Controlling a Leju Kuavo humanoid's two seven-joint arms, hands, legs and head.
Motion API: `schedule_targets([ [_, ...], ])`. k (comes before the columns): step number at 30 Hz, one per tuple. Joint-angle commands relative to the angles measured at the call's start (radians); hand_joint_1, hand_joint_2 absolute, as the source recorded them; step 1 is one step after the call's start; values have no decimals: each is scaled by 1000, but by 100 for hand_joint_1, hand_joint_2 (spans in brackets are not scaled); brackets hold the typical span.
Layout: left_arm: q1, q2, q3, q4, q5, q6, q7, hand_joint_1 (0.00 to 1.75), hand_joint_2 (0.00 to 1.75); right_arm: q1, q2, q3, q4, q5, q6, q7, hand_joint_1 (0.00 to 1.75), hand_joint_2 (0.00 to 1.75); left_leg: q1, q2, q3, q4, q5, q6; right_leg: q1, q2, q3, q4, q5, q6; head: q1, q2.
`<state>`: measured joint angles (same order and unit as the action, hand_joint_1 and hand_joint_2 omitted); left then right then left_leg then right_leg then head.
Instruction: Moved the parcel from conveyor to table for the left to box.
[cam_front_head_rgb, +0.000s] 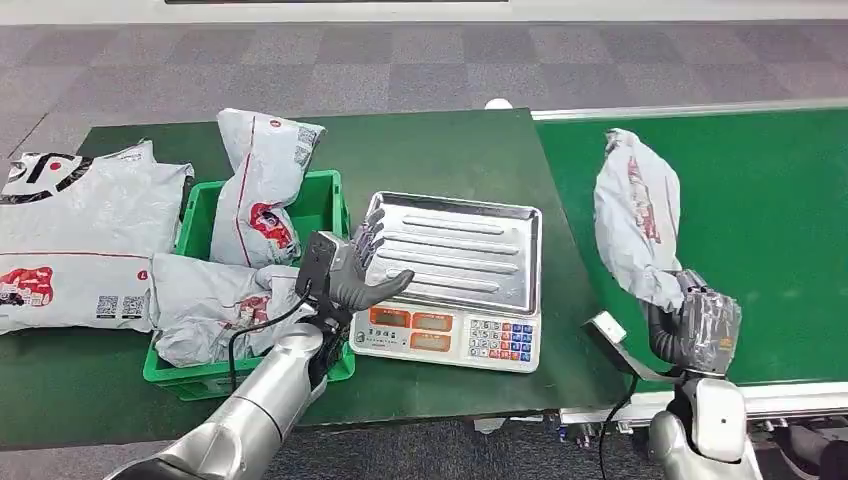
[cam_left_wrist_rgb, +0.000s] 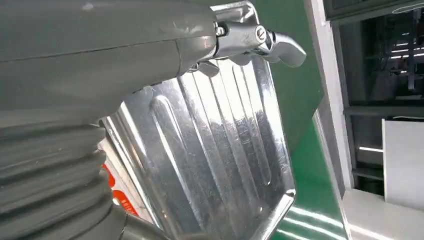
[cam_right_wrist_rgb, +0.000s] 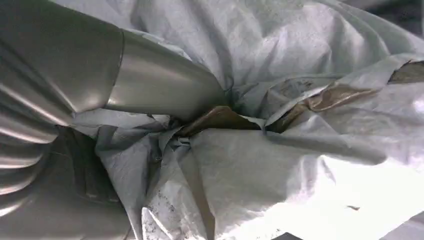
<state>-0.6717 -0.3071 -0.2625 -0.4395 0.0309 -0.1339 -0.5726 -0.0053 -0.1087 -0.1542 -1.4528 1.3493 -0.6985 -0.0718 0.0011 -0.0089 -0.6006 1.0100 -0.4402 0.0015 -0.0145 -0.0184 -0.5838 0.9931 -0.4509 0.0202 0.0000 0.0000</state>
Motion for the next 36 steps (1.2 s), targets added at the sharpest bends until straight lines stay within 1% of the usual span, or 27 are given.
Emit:
schedule_targets([
  [1,-25,-5,10,72,-3,6,1,0,175,3,116,-155,-96,-8,0,-93,175,175,0,0,1,-1,0,-1,0,1,0,-1,0,-1,0,0],
  [4,-25,-6,8,72,-3,4,1,0,175,-2,118,-153,-94,8,0,-95,175,175,0,0,0,-1,0,-1,0,0,0,0,0,-1,0,0],
  [5,-25,-7,6,73,-3,2,1,0,175,-16,126,-133,-80,29,0,-88,175,175,0,1,1,-1,0,-1,0,1,1,-1,0,-1,0,0],
  [7,-26,-8,5,73,-3,1,1,0,175,-19,122,-120,-74,17,0,-93,175,175,0,2,1,-1,0,-1,0,3,1,-2,1,-1,0,0],
  [10,-29,-13,2,76,-3,12,-4,0,175,-59,101,-9,18,60,0,-64,175,175,0,4,1,-1,0,-1,0,4,0,-1,1,-1,0,0],
  [11,-32,-15,1,76,-4,22,-9,0,175,-84,96,60,58,56,0,-46,175,175,1,6,2,-2,0,-1,1,7,0,-2,2,-1,0,0],
  [13,-35,-18,1,78,1,23,-12,0,175,-106,98,131,95,64,0,-18,175,175,1,6,1,0,-1,-1,1,6,0,-1,2,-1,0,0],
  [14,-38,-19,-2,78,-1,34,-14,0,175,-117,106,170,123,63,0,-8,175,175,1,9,2,-2,-1,-1,1,9,0,-2,3,-1,0,0],
  [15,-41,-21,-7,79,-6,46,-19,0,175,-127,110,198,142,72,0,11,175,175,1,8,1,-1,-1,-1,1,9,0,-1,2,-1,0,0],
  [16,-46,-26,-16,79,-12,58,-20,0,175,-153,119,273,202,94,0,52,175,175,1,8,1,-1,-1,-1,1,8,-1,-1,2,-1,0,0],
  [17,-48,-30,-17,78,-12,65,-20,0,175,-165,124,301,230,109,0,74,175,175,1,12,2,-2,0,-1,1,13,-1,-2,4,-2,0,0],
  [18,-48,-32,-24,74,-19,77,-24,0,175,-181,125,341,265,103,16,76,175,175,2,9,1,-1,-1,-1,2,9,-1,-1,2,-2,0,0],
  [19,-48,-34,-26,72,-21,84,-26,0,175,-194,122,367,288,95,18,85,175,175,2,9,1,-1,-1,-1,2,9,-1,0,2,-2,0,0],
  [20,-49,-35,-30,72,-23,98,-29,0,175,-210,112,418,314,31,36,76,175,175,2,12,2,-2,0,-2,2,12,-1,-1,3,-2,0,0],
  [21,-48,-36,-32,69,-25,107,-36,0,175,-221,108,437,331,27,37,75,175,175,2,12,2,-2,0,-2,2,13,-2,-2,4,-3,0,0],
  [22,-51,-38,-36,71,-27,124,-44,0,175,-233,106,468,357,-35,67,62,175,175,2,10,1,-1,0,-1,2,11,-2,0,3,-2,0,0],
  [24,-54,-41,-34,70,-22,132,-48,0,175,-249,101,497,392,-45,71,62,175,175,1,8,1,-1,0,-1,1,9,-2,0,2,-2,0,0],
  [25,-55,-41,-35,69,-21,133,-48,0,175,-255,102,506,411,-52,79,60,175,175,2,10,1,-2,0,-1,2,10,-2,-1,3,-2,0,0],
  [27,-56,-41,-35,70,-21,133,-48,0,175,-257,102,508,416,-55,78,58,175,175,1,8,0,-1,0,-1,1,8,-2,0,2,-2,0,0],
  [28,-56,-41,-35,70,-21,133,-48,0,175,-257,102,508,416,-55,78,58,175,175,1,9,1,-2,-1,-1,1,9,-2,-1,2,-2,0,0],
  [30,-57,-41,-36,73,-20,133,-48,0,175,-262,98,514,428,-73,76,48,175,175,1,6,-1,0,-1,-1,1,6,-3,1,1,-2,0,0],
  [33,-58,-42,-42,73,-15,136,-51,0,175,-280,102,541,460,-99,85,34,175,175,1,8,0,-2,-1,-2,1,9,-2,0,2,-2,0,0],
  [34,-57,-42,-52,73,-9,138,-53,0,175,-288,105,558,475,-114,94,28,175,175,1,7,-1,-1,-1,-2,1,8,-3,1,1,-2,0,0],
  [36,-57,-42,-60,71,-6,139,-53,0,175,-294,117,569,477,-117,104,31,175,175,1,8,-1,0,-1,-2,1,9,-4,1,1,-2,0,0],
])
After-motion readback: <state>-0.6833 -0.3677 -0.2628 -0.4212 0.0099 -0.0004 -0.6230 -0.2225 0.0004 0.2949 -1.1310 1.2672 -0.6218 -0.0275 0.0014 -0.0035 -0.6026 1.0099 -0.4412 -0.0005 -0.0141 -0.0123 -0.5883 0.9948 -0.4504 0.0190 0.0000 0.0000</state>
